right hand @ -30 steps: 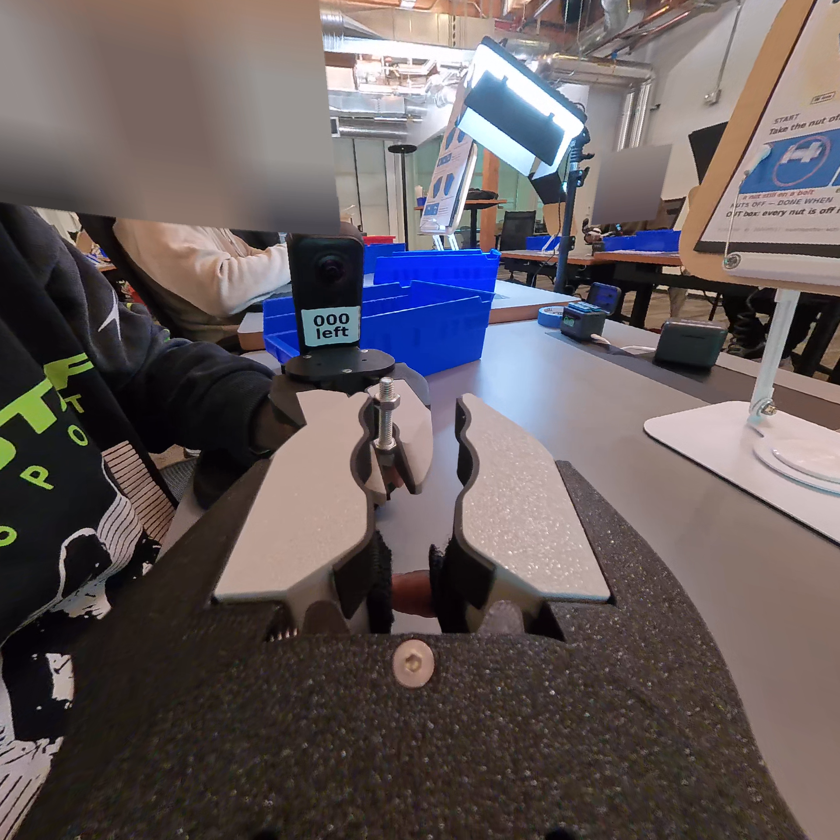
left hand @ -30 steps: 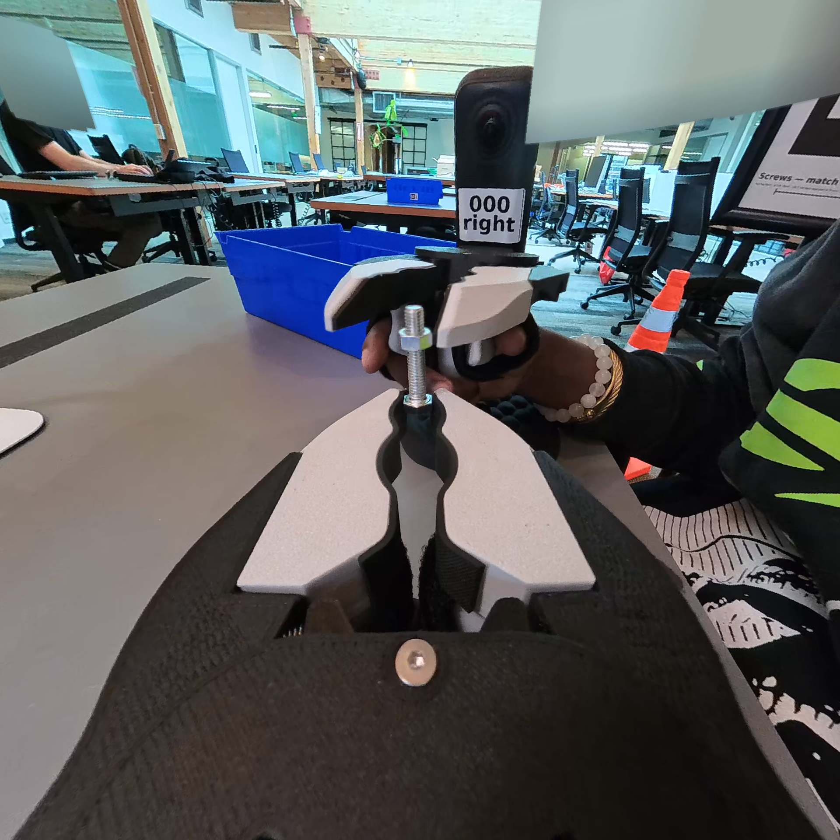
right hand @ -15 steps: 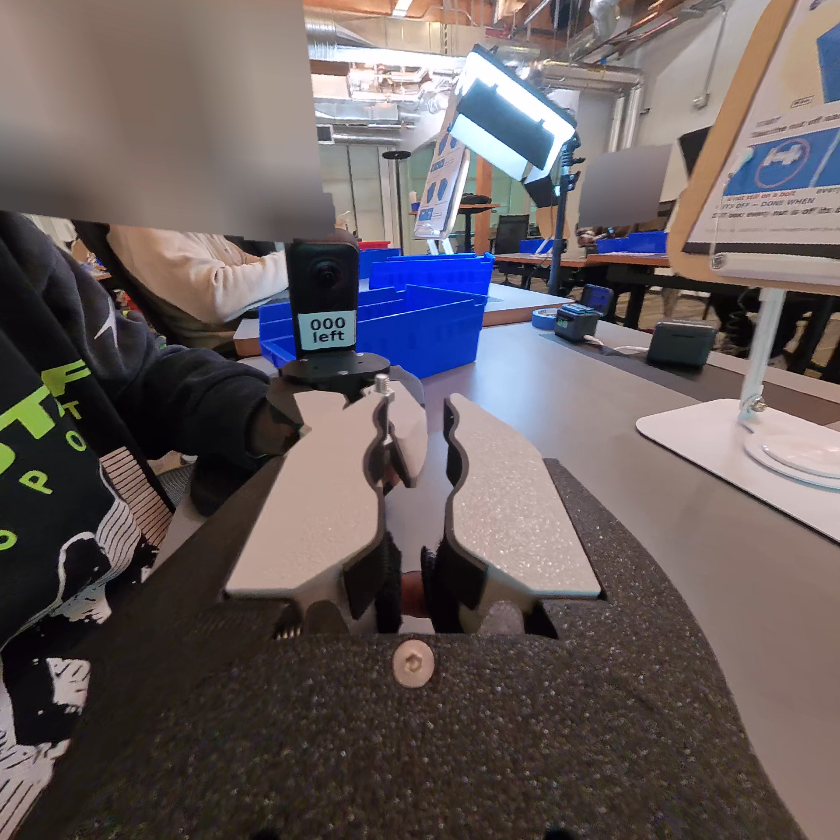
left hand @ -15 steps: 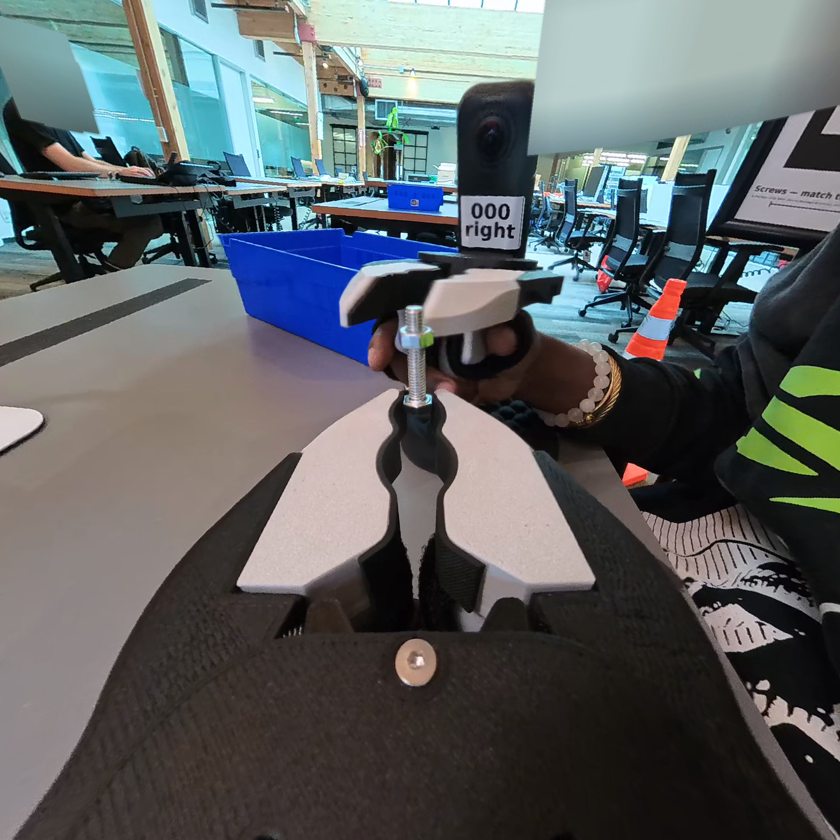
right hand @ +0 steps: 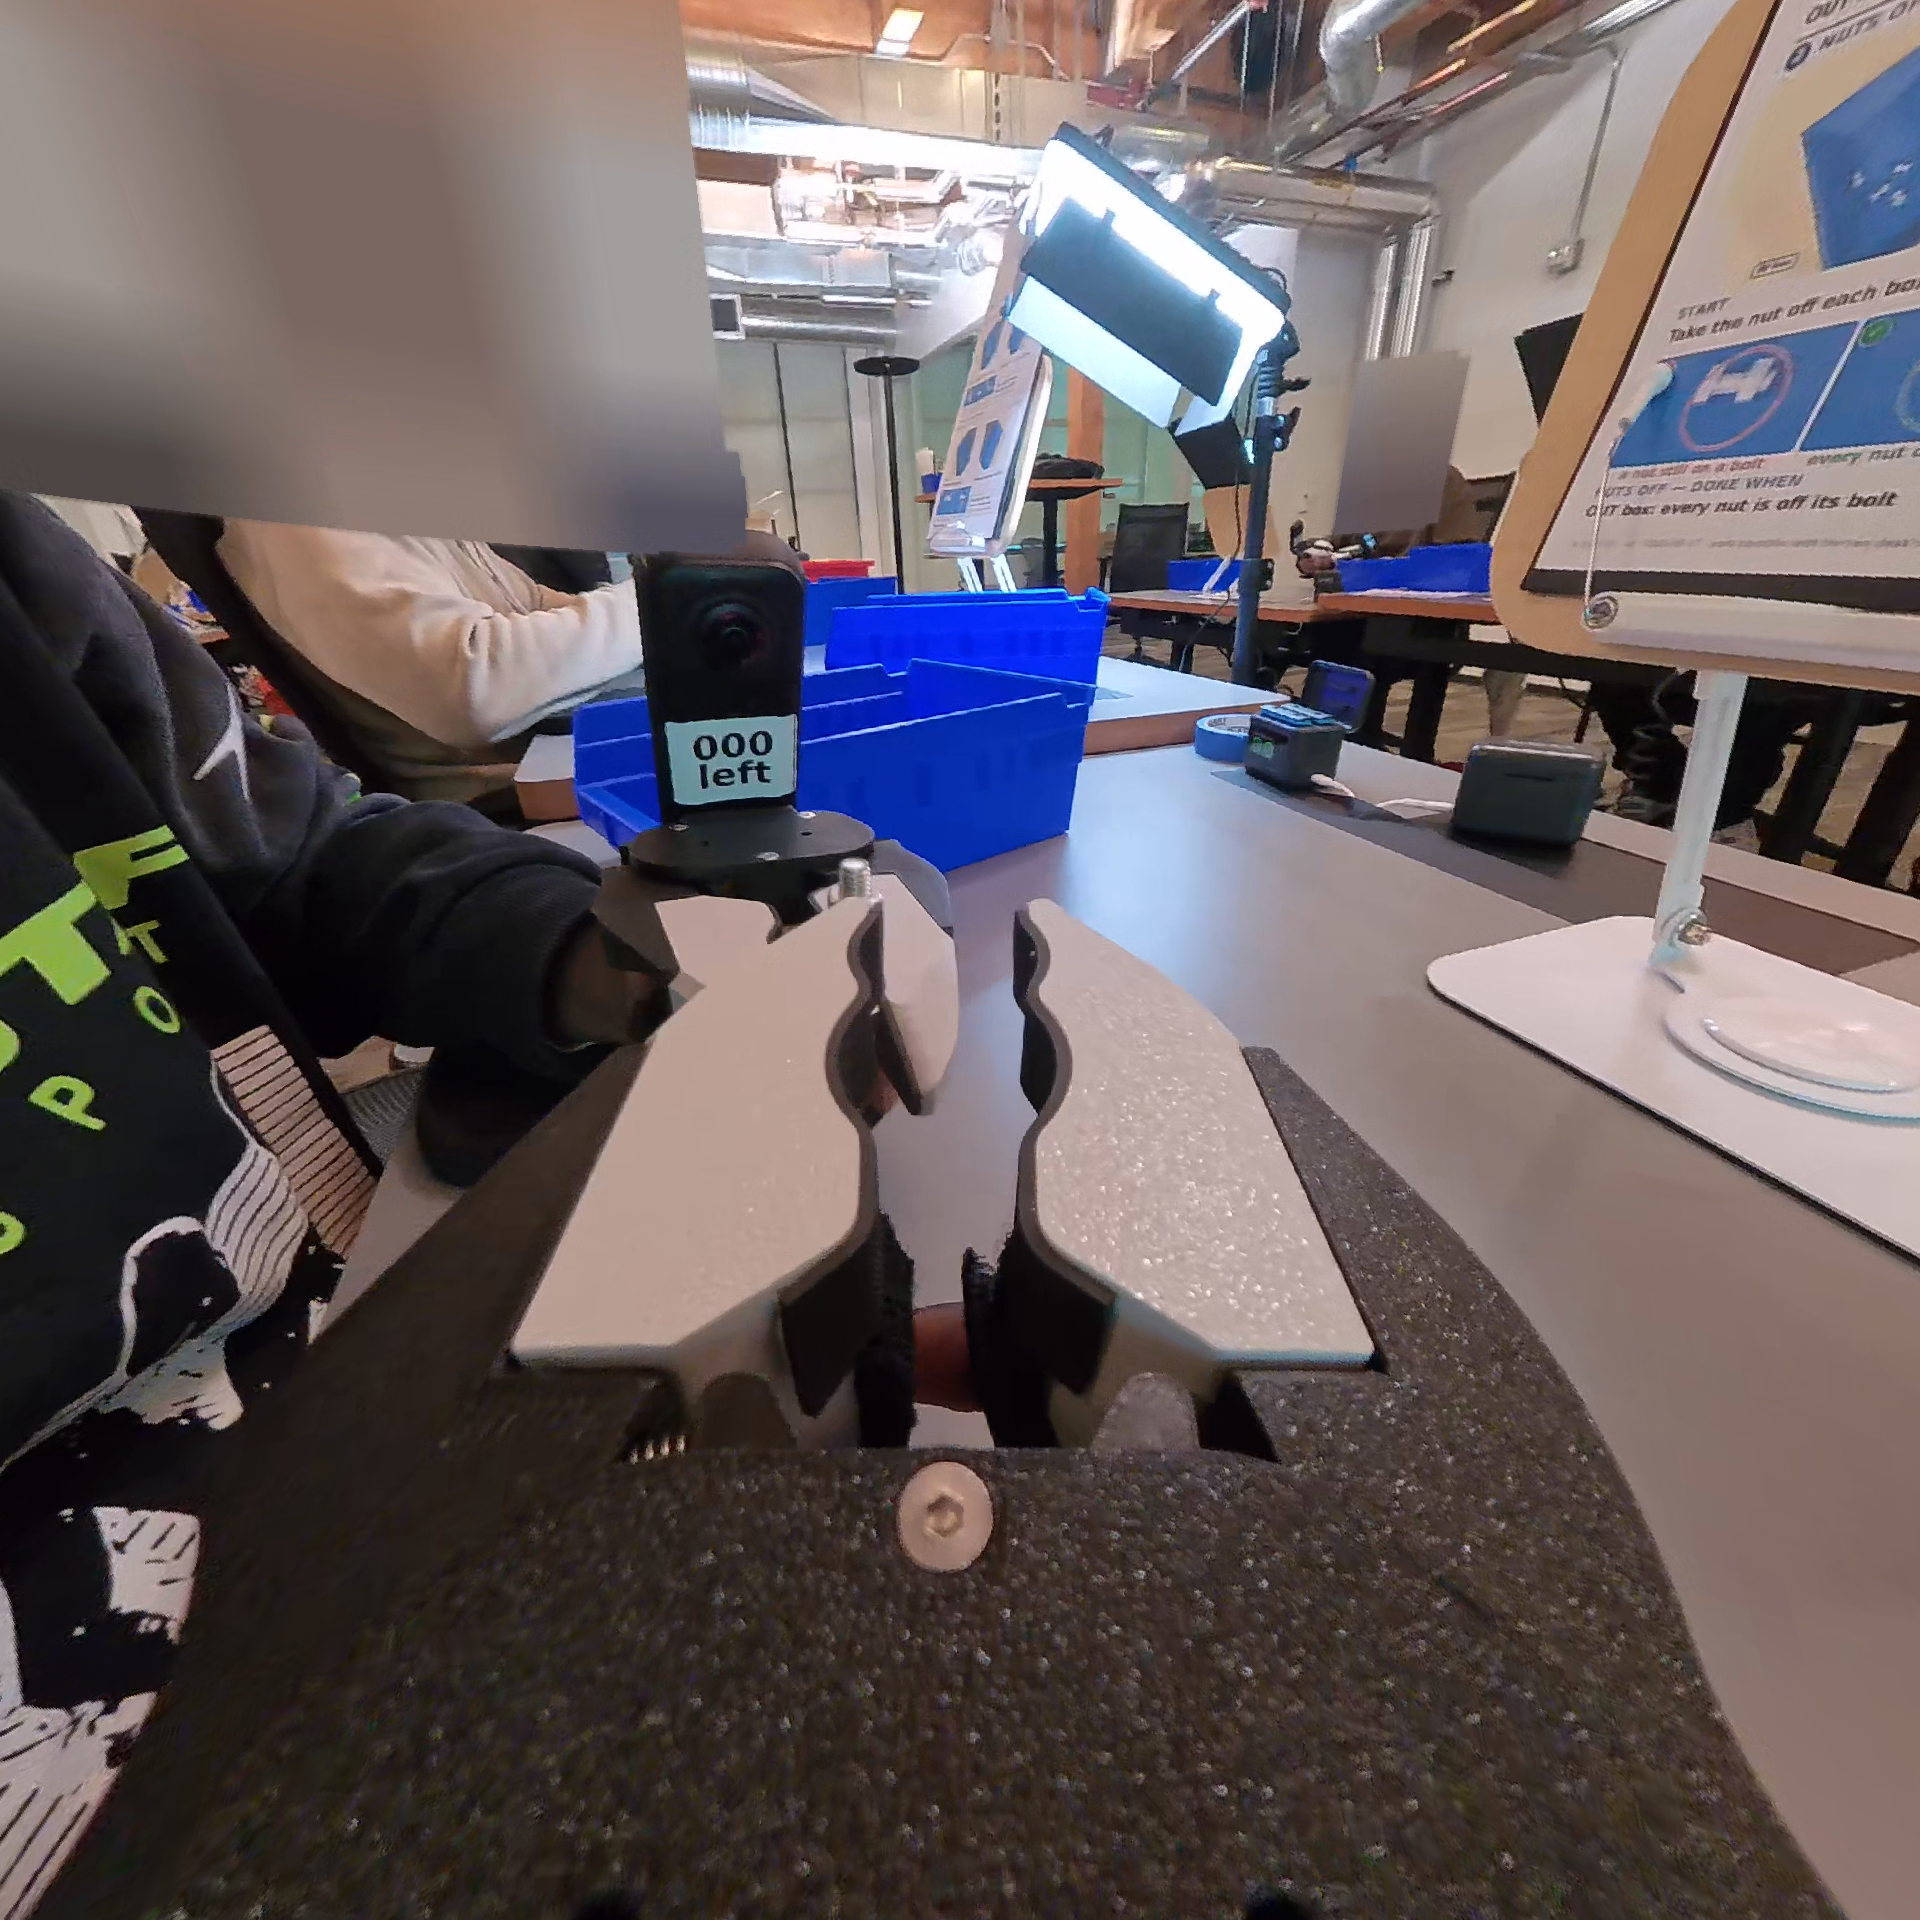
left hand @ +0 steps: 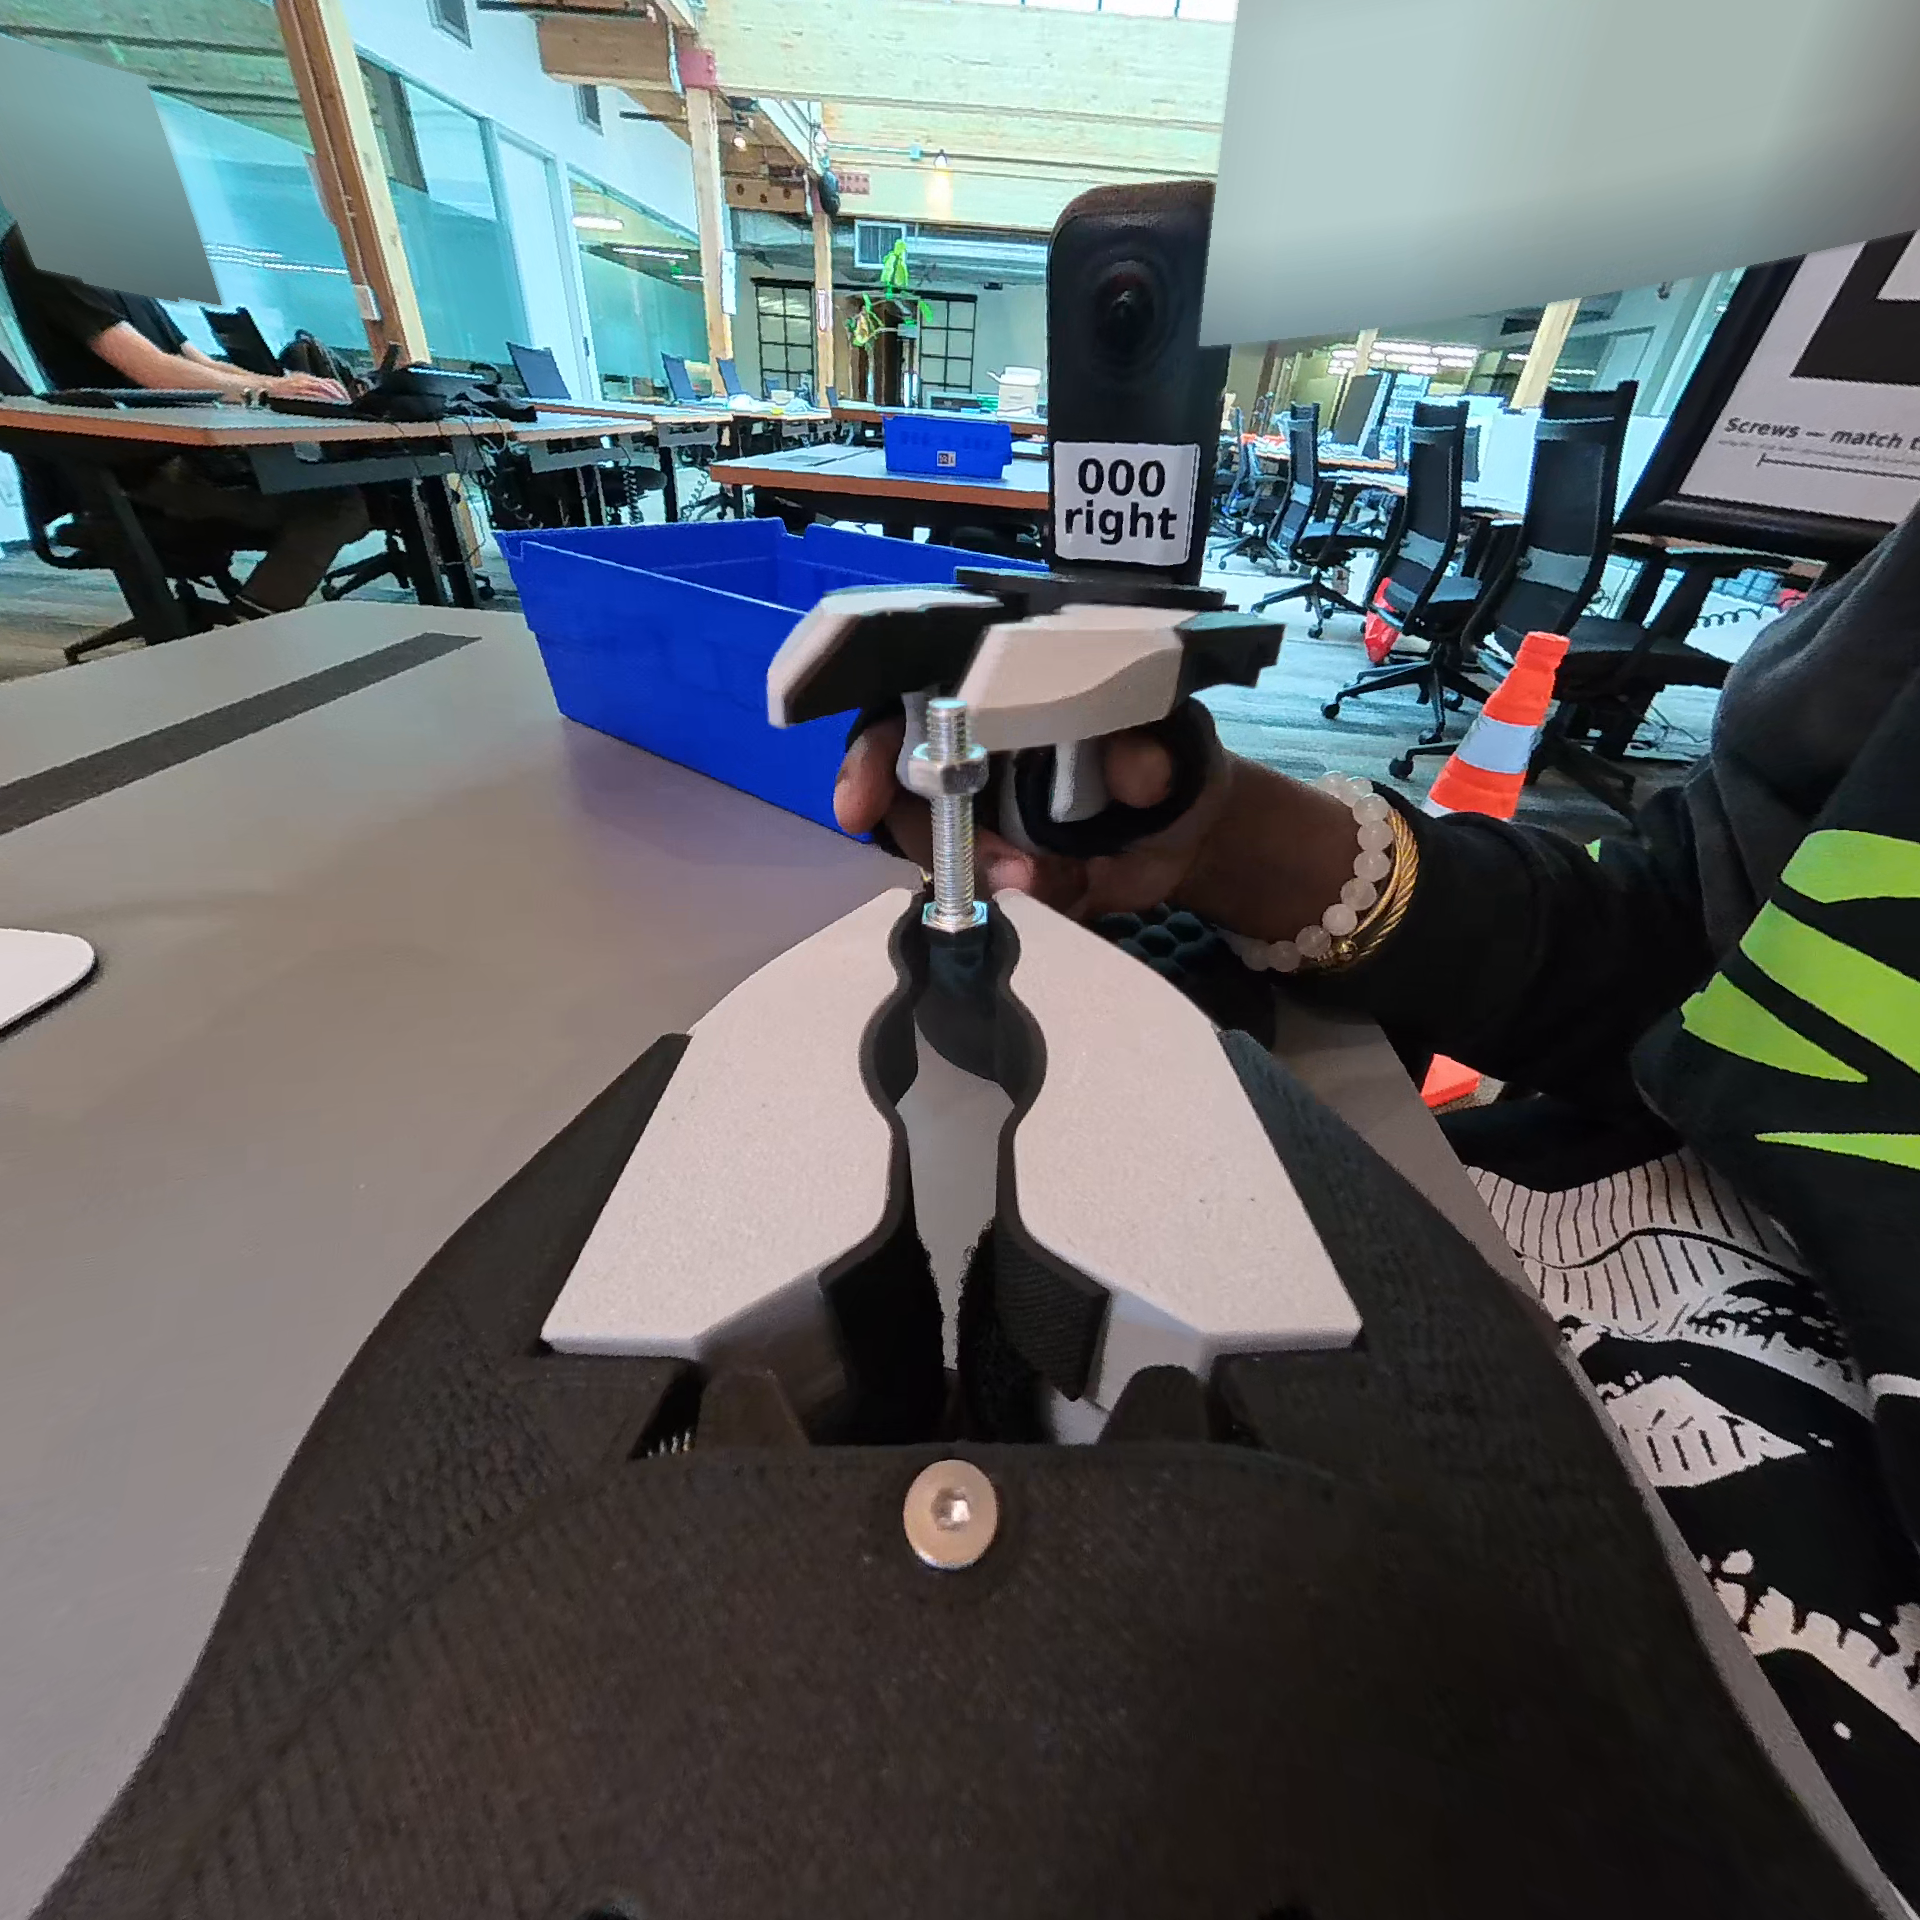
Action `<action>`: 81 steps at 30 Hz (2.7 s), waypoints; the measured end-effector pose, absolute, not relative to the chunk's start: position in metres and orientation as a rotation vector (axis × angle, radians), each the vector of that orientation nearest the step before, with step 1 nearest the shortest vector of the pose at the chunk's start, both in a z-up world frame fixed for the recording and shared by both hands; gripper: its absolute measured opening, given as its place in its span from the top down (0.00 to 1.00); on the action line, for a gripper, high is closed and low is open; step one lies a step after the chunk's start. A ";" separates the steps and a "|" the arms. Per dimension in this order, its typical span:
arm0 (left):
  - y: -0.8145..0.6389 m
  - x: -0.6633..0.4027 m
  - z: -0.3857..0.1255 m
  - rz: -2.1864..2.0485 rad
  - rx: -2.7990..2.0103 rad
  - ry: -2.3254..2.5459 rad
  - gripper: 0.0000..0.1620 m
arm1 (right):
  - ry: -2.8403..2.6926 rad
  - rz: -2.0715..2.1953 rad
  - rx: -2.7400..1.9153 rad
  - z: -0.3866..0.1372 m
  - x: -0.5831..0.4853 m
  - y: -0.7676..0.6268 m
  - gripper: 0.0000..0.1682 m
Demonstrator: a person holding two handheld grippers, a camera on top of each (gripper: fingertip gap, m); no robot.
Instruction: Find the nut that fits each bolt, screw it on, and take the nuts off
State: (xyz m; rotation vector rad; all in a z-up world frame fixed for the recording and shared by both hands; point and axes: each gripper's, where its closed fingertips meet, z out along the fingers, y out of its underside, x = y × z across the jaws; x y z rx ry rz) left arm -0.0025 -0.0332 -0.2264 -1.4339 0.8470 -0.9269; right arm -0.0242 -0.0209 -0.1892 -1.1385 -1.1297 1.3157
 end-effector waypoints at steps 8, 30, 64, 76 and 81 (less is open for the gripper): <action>-0.034 -0.002 -0.227 -0.923 -1.435 0.853 0.94 | -1.153 1.314 -1.142 -0.191 -0.028 -0.024 0.80; -0.033 -0.002 -0.227 -0.923 -1.436 0.854 0.94 | -1.157 1.318 -1.134 -0.191 -0.029 -0.026 0.77; -0.034 -0.001 -0.228 -0.927 -1.441 0.858 0.94 | -1.128 1.340 -1.133 -0.187 -0.026 -0.025 0.79; -0.035 -0.001 -0.228 -0.930 -1.439 0.858 0.94 | -1.127 1.330 -1.134 -0.189 -0.026 -0.024 0.82; -0.035 -0.002 -0.228 -0.928 -1.439 0.858 0.94 | -1.146 1.335 -1.133 -0.190 -0.028 -0.026 0.77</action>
